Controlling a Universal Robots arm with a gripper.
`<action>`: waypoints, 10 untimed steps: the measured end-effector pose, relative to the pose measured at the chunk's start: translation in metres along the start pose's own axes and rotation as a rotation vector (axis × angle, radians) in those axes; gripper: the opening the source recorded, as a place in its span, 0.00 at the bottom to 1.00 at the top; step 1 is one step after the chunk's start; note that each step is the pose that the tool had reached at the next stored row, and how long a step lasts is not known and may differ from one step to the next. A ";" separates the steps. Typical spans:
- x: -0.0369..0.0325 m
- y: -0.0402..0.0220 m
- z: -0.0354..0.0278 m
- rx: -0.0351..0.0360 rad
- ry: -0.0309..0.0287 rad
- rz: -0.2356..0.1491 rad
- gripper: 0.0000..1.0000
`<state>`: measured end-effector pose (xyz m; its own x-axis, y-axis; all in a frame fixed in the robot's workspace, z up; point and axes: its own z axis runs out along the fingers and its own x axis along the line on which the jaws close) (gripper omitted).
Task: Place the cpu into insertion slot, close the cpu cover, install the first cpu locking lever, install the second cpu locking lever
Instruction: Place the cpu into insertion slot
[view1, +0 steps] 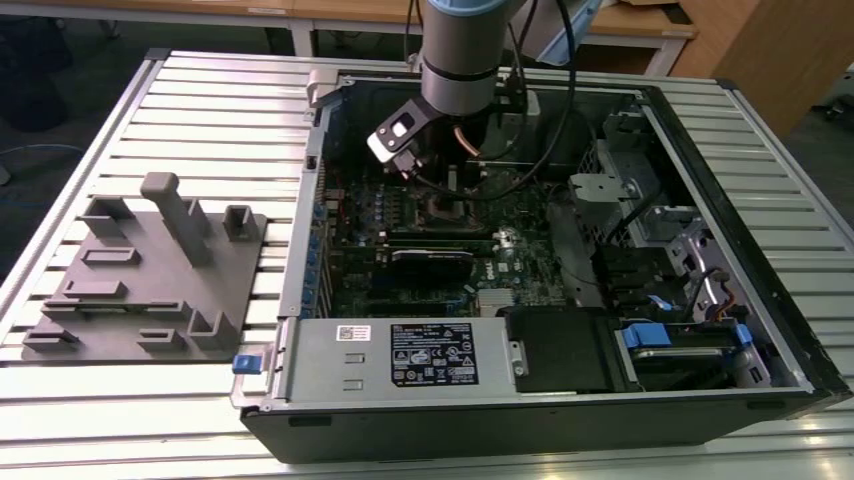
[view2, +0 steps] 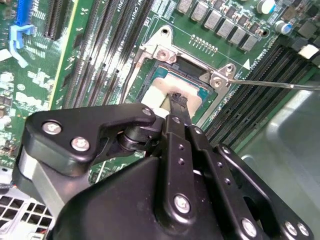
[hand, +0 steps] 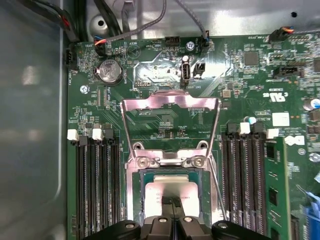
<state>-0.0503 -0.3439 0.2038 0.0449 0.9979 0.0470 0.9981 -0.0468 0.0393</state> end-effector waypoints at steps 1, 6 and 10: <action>0.0001 0.0001 -0.0017 -0.0001 0.0002 0.000 0.11; 0.0007 0.0006 -0.0159 0.0000 -0.0002 0.000 0.11; 0.0008 0.0007 -0.0166 -0.0001 0.0001 0.000 0.11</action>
<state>-0.0502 -0.3439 0.2205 0.0448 0.9979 0.0471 0.9981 -0.0467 0.0394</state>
